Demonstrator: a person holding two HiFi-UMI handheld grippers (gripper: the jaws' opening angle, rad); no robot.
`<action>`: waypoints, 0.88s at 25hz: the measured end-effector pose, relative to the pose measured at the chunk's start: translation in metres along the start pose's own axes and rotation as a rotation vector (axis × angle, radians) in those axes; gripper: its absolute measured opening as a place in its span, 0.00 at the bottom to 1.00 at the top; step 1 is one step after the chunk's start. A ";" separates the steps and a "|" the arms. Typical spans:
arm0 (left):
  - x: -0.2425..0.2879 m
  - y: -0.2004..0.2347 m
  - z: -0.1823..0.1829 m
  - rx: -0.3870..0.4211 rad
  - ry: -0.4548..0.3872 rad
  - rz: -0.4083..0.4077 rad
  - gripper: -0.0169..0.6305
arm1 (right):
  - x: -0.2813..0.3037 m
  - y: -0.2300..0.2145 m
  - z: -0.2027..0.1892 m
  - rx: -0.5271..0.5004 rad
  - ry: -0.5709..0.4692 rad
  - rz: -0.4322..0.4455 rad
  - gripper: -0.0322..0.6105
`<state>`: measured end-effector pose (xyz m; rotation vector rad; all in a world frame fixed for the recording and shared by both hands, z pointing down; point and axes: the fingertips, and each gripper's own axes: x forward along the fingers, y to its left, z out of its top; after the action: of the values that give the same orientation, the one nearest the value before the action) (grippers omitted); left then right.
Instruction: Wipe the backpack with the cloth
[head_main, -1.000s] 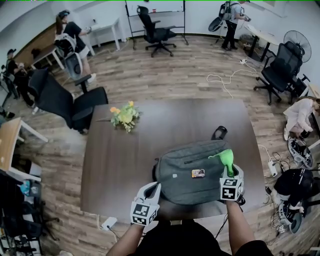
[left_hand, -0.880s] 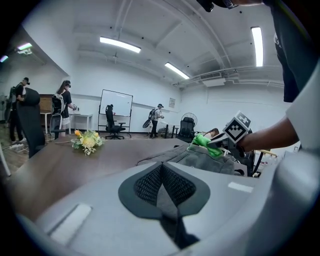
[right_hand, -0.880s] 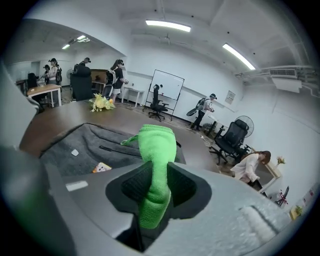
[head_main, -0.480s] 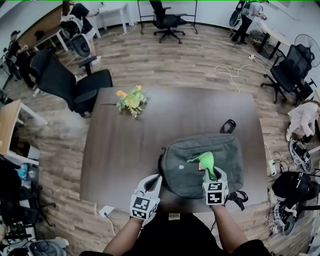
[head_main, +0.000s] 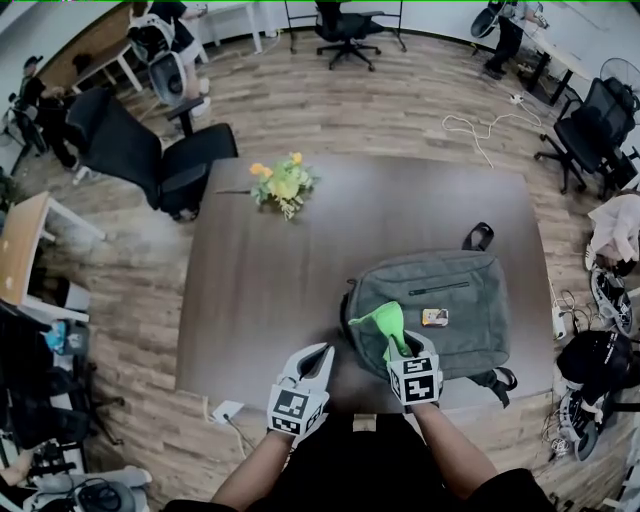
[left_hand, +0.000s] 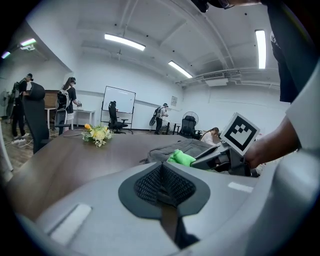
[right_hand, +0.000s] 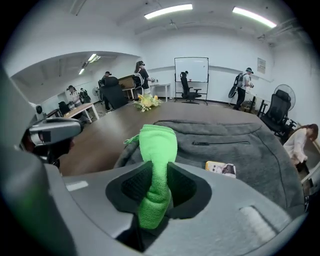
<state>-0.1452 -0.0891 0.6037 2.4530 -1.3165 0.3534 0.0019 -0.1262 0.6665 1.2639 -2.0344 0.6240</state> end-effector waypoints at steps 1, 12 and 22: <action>-0.003 0.002 -0.001 0.002 0.004 -0.002 0.05 | 0.001 0.007 -0.002 0.002 0.007 0.013 0.20; -0.012 0.014 -0.009 0.013 0.014 0.000 0.05 | 0.017 0.038 -0.022 -0.073 0.095 0.039 0.20; -0.006 -0.014 -0.008 0.016 0.028 -0.001 0.05 | 0.012 0.008 -0.036 -0.107 0.122 -0.019 0.20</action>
<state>-0.1374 -0.0744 0.6066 2.4529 -1.3054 0.3972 0.0013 -0.1053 0.6992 1.1533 -1.9274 0.5618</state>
